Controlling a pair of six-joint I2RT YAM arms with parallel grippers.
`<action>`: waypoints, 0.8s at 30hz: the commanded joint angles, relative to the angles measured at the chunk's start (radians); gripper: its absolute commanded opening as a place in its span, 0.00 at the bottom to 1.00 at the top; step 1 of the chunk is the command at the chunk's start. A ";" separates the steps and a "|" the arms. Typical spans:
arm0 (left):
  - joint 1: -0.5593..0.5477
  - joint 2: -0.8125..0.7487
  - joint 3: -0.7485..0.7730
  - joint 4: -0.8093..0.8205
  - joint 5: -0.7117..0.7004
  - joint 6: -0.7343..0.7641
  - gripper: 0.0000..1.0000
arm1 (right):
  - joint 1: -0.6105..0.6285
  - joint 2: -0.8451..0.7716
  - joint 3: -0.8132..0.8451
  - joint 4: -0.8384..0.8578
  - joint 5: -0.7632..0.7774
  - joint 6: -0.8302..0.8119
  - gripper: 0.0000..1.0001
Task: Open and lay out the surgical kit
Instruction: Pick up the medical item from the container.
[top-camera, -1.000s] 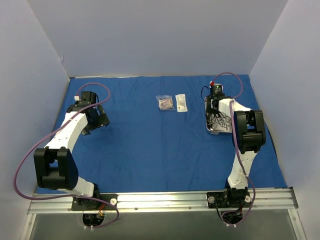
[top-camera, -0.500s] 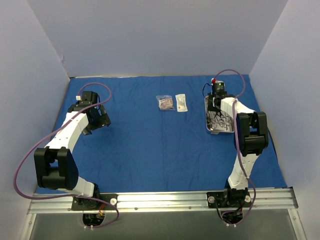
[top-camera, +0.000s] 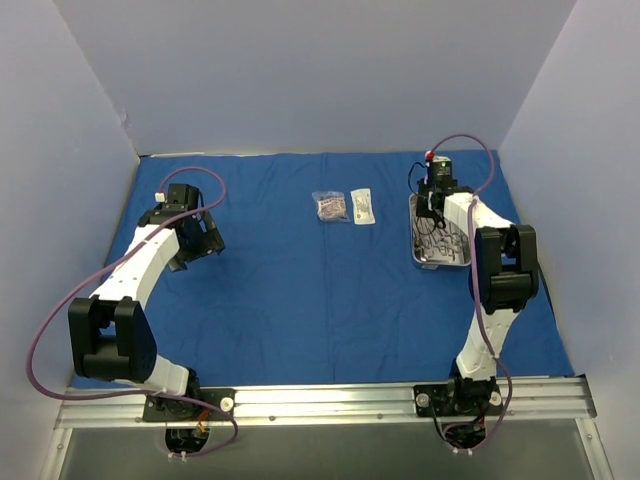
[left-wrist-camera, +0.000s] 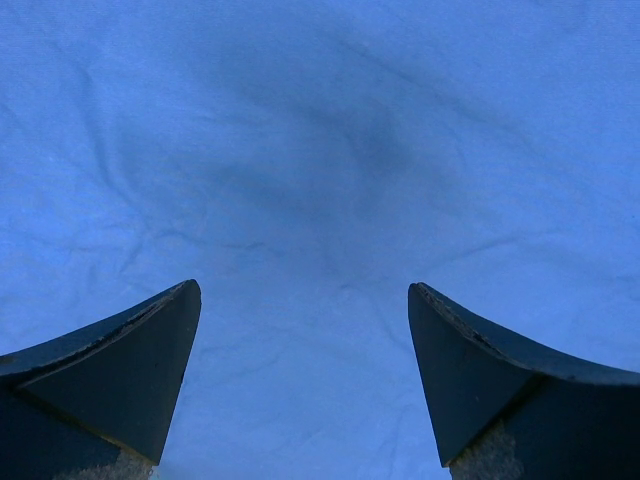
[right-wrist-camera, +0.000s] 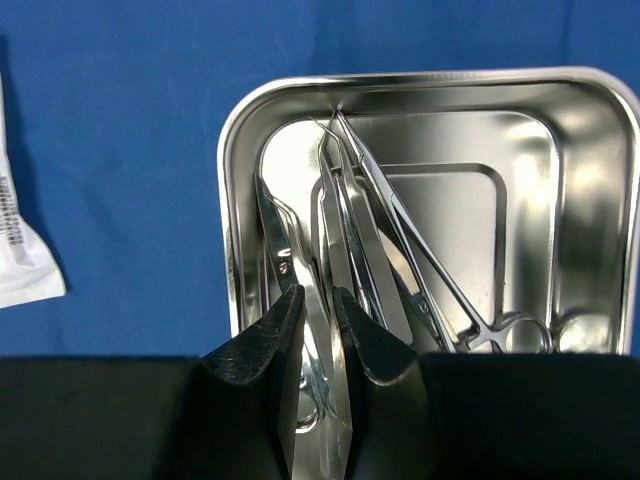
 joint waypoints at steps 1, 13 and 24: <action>-0.009 -0.045 -0.003 0.018 -0.001 -0.013 0.94 | -0.005 0.050 0.047 -0.008 -0.009 -0.038 0.14; -0.024 -0.059 -0.012 0.014 -0.004 -0.018 0.94 | -0.051 0.127 0.090 -0.008 -0.179 -0.297 0.17; -0.033 -0.049 -0.014 0.017 -0.005 -0.028 0.94 | -0.053 0.205 0.147 -0.081 -0.170 -0.365 0.18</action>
